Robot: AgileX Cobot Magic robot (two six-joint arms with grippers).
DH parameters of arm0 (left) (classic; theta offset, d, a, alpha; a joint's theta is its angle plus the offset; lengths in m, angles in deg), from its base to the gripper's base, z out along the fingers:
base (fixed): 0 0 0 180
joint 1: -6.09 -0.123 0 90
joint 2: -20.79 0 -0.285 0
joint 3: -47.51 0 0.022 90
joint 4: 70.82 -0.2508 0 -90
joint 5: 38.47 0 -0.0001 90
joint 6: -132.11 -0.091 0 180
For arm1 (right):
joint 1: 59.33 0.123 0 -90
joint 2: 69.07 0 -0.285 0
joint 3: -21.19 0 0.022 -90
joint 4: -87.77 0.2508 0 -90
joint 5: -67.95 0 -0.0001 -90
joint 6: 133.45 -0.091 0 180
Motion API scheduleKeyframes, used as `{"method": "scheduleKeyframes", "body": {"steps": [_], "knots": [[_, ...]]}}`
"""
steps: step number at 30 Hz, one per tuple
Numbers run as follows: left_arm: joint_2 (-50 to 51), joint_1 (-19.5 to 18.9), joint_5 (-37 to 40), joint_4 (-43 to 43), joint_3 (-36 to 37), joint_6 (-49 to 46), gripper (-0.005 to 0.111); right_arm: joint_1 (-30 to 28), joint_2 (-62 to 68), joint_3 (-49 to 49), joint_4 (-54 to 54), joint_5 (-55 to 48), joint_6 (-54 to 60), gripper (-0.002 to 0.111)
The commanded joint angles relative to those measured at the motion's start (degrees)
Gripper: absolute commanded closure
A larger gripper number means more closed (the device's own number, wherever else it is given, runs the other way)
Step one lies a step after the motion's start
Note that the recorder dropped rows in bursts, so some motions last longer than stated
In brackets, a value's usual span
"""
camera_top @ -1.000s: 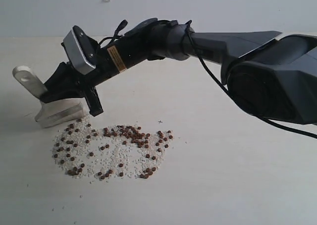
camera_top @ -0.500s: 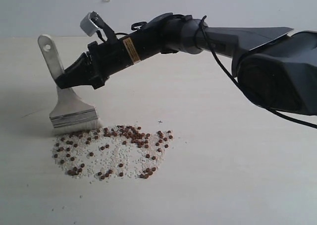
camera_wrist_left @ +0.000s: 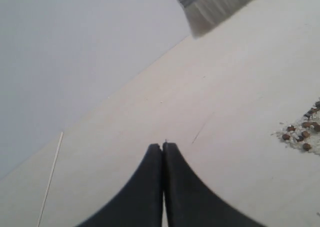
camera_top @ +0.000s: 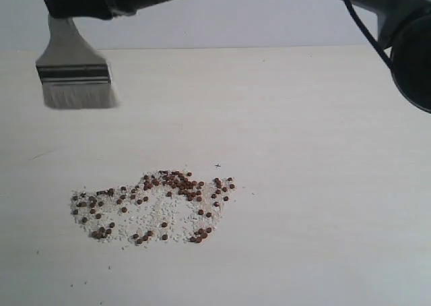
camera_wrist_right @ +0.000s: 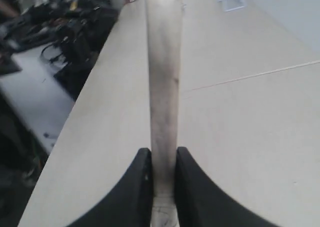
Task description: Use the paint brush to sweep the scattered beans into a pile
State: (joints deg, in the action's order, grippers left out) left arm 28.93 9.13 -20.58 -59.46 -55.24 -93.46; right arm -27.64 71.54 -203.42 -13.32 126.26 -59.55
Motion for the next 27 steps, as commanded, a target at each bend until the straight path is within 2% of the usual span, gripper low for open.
{"method": "scheduleKeyframes", "body": {"steps": [1,7,16,18,21,22,25,27], "knots": [[-0.4,-0.2,-0.3,0.0,0.0,0.5,0.107,2.4,-2.3,-0.2,1.1,-12.6,-9.9,0.108],[-0.4,-0.2,-0.3,0.0,0.0,0.5,0.107,7.0,-2.6,-0.1,1.1,-30.7,-15.9,0.108],[-0.4,-0.2,-0.3,0.0,0.0,0.5,0.107,15.9,-2.7,4.1,1.1,-67.0,-13.8,0.108],[-0.4,-0.2,-0.3,0.0,0.0,0.5,0.107,18.0,-2.7,5.6,2.5,-79.1,-7.4,0.108],[-0.4,-0.2,-0.3,0.0,0.0,0.5,0.107,20.9,-2.7,6.0,16.1,-99.3,11.3,0.108],[-0.4,-0.2,-0.3,0.0,0.0,0.5,0.107,21.3,-2.7,6.0,19.3,-103.6,14.5,0.108],[-0.4,-0.2,-0.3,0.0,0.0,0.5,0.107,23.0,-2.8,6.0,28.1,-114.4,18.5,0.108],[-0.4,-0.2,-0.3,0.0,0.0,0.5,0.107,24.3,-2.8,6.1,31.2,-116.3,18.1,0.108]]}}
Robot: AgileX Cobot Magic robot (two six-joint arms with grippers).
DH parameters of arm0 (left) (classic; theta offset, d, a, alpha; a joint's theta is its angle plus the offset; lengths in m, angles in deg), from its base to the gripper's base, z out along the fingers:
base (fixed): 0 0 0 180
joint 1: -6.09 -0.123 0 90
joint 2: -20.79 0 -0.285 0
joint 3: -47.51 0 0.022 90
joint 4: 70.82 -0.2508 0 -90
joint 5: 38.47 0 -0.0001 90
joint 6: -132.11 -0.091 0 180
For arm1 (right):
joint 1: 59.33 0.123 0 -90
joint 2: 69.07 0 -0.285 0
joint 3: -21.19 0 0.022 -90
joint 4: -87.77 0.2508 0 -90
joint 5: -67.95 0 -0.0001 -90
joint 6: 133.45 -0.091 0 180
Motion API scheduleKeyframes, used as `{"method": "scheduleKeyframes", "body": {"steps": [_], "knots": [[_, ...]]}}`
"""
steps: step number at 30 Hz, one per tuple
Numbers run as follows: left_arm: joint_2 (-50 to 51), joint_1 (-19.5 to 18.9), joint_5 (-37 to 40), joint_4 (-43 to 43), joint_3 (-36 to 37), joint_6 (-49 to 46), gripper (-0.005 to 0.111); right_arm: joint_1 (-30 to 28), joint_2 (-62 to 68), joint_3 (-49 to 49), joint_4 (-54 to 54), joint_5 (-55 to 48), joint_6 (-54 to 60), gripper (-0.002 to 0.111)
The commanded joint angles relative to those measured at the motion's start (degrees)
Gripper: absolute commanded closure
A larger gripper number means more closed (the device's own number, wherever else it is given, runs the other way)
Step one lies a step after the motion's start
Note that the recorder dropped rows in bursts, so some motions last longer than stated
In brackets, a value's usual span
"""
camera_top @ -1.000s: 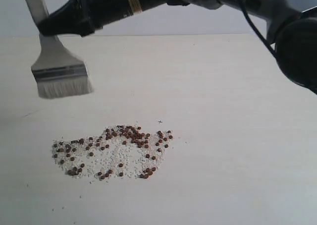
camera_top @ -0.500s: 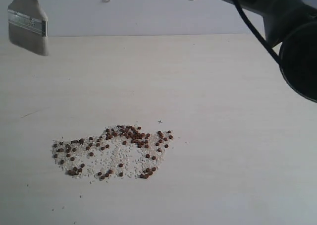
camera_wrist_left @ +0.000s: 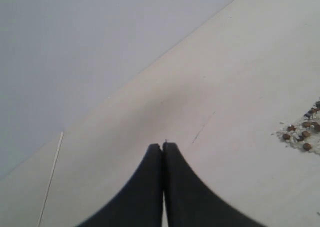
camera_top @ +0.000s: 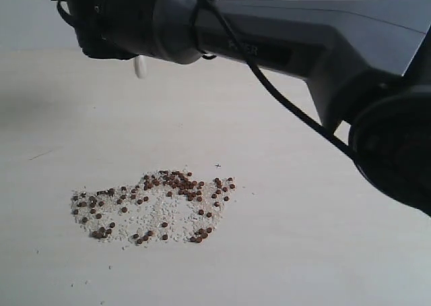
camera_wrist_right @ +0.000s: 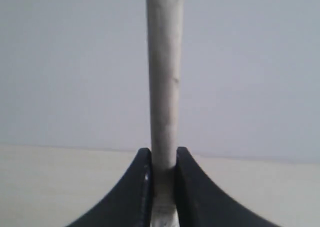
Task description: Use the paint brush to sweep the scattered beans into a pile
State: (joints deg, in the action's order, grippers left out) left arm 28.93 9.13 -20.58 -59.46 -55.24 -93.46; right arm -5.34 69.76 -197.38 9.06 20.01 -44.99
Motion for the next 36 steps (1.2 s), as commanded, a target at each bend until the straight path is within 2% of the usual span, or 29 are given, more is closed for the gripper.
{"method": "scheduleKeyframes", "body": {"steps": [1,5,11,17,21,36], "knots": [[-0.4,-0.2,-0.3,0.0,0.0,0.5,0.107,3.0,-1.1,0.6,9.6,-10.1,3.0,0.108],[-0.4,-0.2,-0.3,0.0,0.0,0.5,0.107,8.8,-1.1,5.0,0.6,-10.5,-6.7,0.108],[-0.4,-0.2,-0.3,0.0,0.0,0.5,0.107,17.0,-1.1,12.7,-11.0,-13.4,-30.0,0.108],[-0.4,-0.2,-0.3,0.0,0.0,0.5,0.107,24.3,0.9,14.5,-18.4,-20.1,-30.4,0.108],[-0.4,-0.2,-0.3,0.0,0.0,0.5,0.107,26.9,2.5,14.5,-21.0,-20.2,-30.4,0.108],[-0.4,-0.2,-0.3,0.0,0.0,0.5,0.107,27.3,9.7,9.6,-14.2,-18.2,-30.4,0.108]]}}
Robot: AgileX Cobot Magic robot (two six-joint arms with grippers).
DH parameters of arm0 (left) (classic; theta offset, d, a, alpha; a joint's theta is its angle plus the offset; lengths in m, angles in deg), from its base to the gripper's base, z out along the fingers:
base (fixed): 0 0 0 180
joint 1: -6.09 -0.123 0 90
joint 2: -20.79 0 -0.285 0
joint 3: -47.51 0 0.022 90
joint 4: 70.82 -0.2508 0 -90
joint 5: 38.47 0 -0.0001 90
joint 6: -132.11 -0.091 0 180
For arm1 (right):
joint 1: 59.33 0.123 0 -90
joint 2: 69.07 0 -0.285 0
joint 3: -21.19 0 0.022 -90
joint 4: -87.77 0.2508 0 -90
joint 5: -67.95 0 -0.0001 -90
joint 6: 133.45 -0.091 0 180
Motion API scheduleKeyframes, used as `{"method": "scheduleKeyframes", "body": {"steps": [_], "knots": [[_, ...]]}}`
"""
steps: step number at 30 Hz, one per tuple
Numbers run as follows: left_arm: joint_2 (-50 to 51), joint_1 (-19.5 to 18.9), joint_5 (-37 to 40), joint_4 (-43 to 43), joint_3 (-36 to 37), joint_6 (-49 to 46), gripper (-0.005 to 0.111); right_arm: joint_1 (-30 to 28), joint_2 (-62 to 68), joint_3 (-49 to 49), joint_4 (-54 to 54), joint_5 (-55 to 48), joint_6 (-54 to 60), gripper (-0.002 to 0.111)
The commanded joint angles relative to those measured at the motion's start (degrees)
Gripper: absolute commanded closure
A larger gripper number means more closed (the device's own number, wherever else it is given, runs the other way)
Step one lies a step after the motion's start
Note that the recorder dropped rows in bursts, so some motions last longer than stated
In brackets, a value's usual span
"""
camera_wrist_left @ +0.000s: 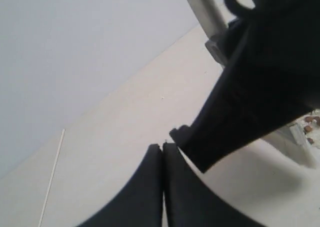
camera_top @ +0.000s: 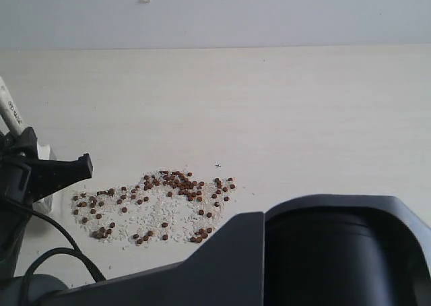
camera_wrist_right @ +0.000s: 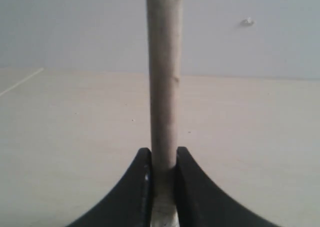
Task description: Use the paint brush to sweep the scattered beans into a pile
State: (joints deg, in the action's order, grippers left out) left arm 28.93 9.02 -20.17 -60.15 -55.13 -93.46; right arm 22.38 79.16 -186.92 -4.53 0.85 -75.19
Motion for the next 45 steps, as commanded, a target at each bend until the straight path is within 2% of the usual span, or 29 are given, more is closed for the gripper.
{"method": "scheduleKeyframes", "body": {"steps": [1,7,18,27,34,45], "knots": [[-0.4,0.0,-0.7,0.6,-0.1,0.5,0.107,-0.6,0.5,-0.9,0.4,1.0,-0.2,0.108],[-0.4,0.0,-0.7,0.6,-0.1,0.5,0.107,-2.2,0.6,-0.7,5.7,0.9,-0.2,0.108],[-0.4,0.0,-0.7,0.6,-0.1,0.5,0.107,-2.8,0.6,-0.7,12.2,-2.9,12.2,0.108],[-0.4,0.0,-0.7,0.6,-0.1,0.5,0.107,-3.0,0.6,-0.7,13.0,-2.9,19.9,0.108],[-0.4,0.0,-0.7,0.6,-0.1,0.5,0.107,-4.9,0.6,-0.7,17.2,-2.9,21.5,0.108],[-0.4,0.0,-0.7,0.6,-0.1,0.5,0.107,-6.7,0.6,-0.7,16.9,-2.9,25.4,0.108]]}}
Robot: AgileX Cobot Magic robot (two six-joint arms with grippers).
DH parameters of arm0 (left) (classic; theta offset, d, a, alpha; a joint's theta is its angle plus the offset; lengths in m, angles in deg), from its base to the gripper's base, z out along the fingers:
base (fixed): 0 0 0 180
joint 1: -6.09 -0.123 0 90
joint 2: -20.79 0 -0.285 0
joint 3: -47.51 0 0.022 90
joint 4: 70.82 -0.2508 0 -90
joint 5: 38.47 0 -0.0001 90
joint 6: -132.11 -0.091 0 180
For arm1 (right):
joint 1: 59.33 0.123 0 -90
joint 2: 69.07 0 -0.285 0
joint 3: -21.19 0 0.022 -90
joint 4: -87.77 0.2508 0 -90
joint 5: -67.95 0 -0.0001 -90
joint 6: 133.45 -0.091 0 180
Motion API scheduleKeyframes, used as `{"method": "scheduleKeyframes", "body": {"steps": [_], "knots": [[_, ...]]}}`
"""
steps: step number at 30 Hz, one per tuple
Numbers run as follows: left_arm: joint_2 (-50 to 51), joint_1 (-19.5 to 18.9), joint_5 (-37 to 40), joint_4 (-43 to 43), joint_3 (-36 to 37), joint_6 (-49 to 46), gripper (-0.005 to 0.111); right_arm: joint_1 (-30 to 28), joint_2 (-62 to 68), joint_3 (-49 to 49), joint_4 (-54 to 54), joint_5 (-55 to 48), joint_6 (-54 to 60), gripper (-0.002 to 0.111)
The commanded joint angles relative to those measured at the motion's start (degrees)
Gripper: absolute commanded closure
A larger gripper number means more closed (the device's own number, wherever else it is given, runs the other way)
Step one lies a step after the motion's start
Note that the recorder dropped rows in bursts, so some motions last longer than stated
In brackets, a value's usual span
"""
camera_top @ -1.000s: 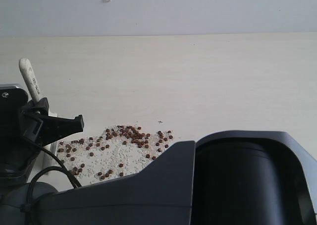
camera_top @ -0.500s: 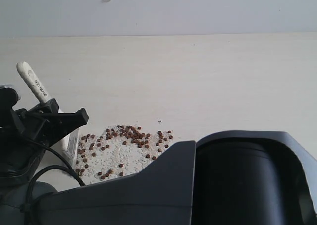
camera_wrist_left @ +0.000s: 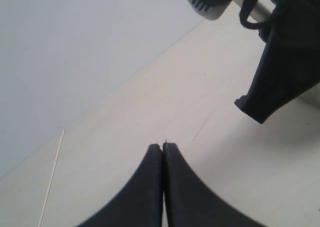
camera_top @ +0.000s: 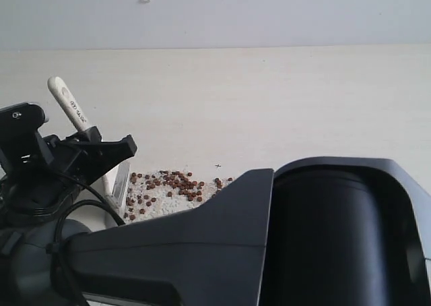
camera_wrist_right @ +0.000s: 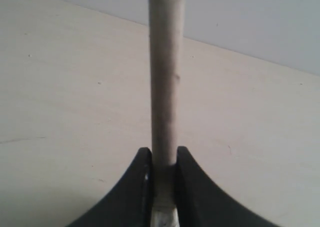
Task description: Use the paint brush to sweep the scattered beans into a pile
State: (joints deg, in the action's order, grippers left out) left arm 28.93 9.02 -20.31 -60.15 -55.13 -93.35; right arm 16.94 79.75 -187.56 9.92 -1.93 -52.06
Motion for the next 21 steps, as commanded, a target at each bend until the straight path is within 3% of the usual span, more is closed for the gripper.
{"method": "scheduleKeyframes", "body": {"steps": [1,10,13,18,21], "knots": [[-0.4,0.0,-0.5,0.6,-0.1,0.4,0.107,-1.4,0.0,-0.1,2.5,-0.1,2.3,0.108],[-0.4,0.0,-0.5,0.6,-0.1,0.4,0.107,-1.6,-3.5,-0.1,-0.3,-0.1,1.5,0.108],[-0.4,0.0,-0.5,0.6,-0.1,0.4,0.107,1.8,-6.0,1.0,-2.0,-0.1,1.1,0.108],[-0.4,0.0,-0.5,0.6,-0.1,0.4,0.107,6.4,-12.2,14.9,-9.6,-0.1,-15.0,0.108],[-0.4,0.0,-0.5,0.6,-0.1,0.4,0.107,6.2,-14.9,23.0,-10.9,6.9,-23.5,0.108]]}}
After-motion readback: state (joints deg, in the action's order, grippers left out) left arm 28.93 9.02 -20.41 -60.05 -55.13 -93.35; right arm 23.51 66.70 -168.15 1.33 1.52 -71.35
